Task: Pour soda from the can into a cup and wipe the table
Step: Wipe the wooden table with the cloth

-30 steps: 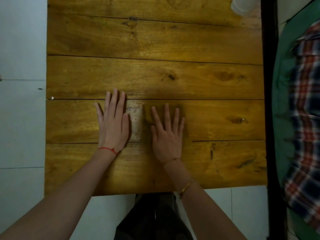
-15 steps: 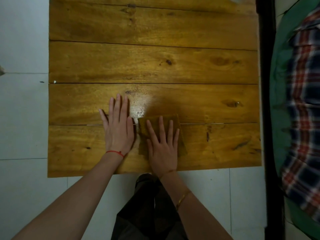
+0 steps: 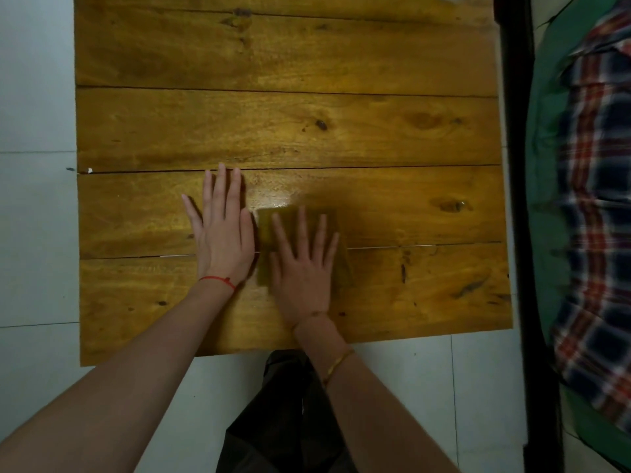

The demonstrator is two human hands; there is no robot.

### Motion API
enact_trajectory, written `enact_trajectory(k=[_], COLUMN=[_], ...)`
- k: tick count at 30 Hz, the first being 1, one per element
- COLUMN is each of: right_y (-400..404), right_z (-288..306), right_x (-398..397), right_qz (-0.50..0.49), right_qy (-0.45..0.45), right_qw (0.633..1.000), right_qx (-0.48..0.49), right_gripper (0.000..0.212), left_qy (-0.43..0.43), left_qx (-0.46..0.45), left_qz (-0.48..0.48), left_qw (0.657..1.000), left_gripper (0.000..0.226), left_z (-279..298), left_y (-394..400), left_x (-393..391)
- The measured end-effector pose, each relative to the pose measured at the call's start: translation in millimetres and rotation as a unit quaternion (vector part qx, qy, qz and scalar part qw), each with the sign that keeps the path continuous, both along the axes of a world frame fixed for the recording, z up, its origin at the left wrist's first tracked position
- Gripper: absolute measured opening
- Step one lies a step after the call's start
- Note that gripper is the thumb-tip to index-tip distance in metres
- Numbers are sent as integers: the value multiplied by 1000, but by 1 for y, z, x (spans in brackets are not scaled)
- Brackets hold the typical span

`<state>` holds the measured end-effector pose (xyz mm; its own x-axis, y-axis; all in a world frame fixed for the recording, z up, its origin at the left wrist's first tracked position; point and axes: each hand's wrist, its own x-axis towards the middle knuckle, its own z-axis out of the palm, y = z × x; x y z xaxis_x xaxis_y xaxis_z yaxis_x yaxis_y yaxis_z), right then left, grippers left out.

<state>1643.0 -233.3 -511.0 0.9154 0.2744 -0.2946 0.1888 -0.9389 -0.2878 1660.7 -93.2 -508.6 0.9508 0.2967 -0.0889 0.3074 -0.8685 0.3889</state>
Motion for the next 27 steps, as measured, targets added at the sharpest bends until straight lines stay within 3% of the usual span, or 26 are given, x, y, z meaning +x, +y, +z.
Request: enact_trajectory(k=[4,9,11,18,20,24,27], right_y=[-17,-52,-39,-11,-21,-3,33], right_z=[-3,-14,-16,-12,-13,-20,-22], right_x=[12,109,130,118,139,209,238], right_qz=[33,-172,-202,29,3,-139,-144], right_qy=[2,-32,-36,-42,-49,-69,-71], right_qw=[999,983,977,998,998,986,985], right_qx=[-3,-55,-56,-31,-39,-57,-54], right_gripper=[56,56,56,55,55,55,56], left_qy=[-8,-2,9,37,47,61,72], left_qx=[9,28,34,61,73,73,78], left_qz=[-6,-7,-17,-10,-6,-3,-3], left_qw=[1000,1000,999,997,996,995,994], left_gripper=[55,55,55,56,56,58,59], left_z=[1,-6,-10,-20,-21,-18,-17], left_y=[17,31,34,36,36,34,35], left_x=[20,47,57,92,94,96,97])
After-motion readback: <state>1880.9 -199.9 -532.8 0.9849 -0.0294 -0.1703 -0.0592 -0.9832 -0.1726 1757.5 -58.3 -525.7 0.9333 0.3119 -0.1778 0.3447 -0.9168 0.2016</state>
